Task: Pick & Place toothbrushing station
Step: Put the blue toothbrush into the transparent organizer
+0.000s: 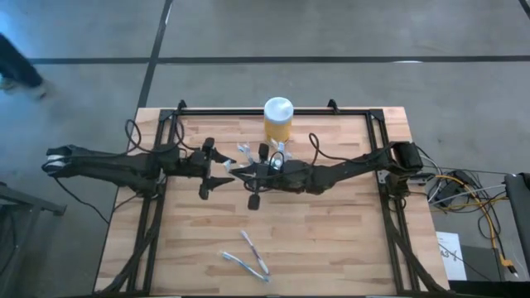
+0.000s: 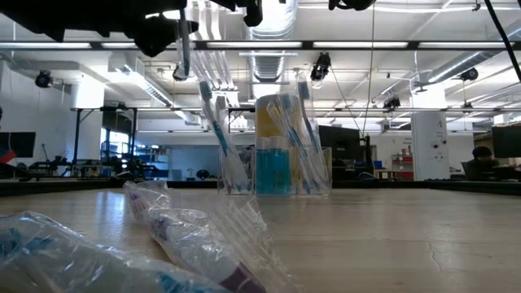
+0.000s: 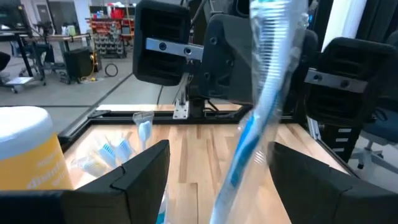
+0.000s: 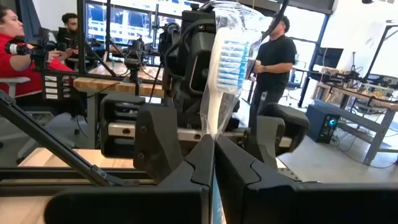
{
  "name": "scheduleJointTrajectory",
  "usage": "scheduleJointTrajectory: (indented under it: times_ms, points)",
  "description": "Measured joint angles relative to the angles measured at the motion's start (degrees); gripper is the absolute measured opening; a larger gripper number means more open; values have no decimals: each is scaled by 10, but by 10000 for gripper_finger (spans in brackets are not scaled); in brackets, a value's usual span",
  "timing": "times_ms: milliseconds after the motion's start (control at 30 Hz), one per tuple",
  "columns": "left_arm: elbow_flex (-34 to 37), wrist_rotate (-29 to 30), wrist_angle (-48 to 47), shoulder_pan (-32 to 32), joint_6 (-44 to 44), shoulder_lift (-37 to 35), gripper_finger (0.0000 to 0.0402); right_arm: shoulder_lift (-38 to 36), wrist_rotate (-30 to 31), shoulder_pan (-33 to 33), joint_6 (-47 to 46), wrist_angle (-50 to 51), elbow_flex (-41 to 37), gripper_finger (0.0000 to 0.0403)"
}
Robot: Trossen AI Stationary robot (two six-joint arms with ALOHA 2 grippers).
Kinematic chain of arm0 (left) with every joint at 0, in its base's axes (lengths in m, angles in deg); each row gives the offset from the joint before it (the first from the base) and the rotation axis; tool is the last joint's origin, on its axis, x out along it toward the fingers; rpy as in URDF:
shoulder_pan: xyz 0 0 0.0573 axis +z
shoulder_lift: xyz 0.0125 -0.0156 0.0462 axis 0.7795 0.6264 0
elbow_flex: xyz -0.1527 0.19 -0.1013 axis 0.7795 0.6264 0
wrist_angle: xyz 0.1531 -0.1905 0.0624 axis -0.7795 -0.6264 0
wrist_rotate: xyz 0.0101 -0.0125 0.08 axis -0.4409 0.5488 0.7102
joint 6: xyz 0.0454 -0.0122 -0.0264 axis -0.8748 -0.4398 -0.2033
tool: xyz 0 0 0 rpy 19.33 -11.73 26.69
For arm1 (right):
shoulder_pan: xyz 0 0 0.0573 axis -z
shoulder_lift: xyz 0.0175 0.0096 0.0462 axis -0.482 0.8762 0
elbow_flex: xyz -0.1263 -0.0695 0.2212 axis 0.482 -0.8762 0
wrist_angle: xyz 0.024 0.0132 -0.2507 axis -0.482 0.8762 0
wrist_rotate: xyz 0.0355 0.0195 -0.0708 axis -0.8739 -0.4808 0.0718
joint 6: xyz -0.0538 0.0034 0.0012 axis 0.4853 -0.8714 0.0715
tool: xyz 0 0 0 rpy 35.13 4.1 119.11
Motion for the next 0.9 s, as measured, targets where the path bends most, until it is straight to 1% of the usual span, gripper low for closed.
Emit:
scheduleJointTrajectory:
  times_ms: [233, 400, 533, 733, 900]
  points:
    - [-18, 8, 1, 0, 9, 24, 269, 0, 0, 0, 0, 0, 0, 8]
    - [-18, 9, 3, 0, 9, 13, 239, 0, 0, -1, 0, 1, 0, 8]
    - [-17, 8, 3, 0, 10, 5, 201, 0, 0, -1, 0, 1, 0, 8]
    - [-17, 1, 3, 0, 13, 12, 132, 0, 1, -1, 0, 1, 0, 8]
    - [-17, -16, 3, 0, 5, 18, 55, 0, 3, -1, 0, 1, 0, 8]
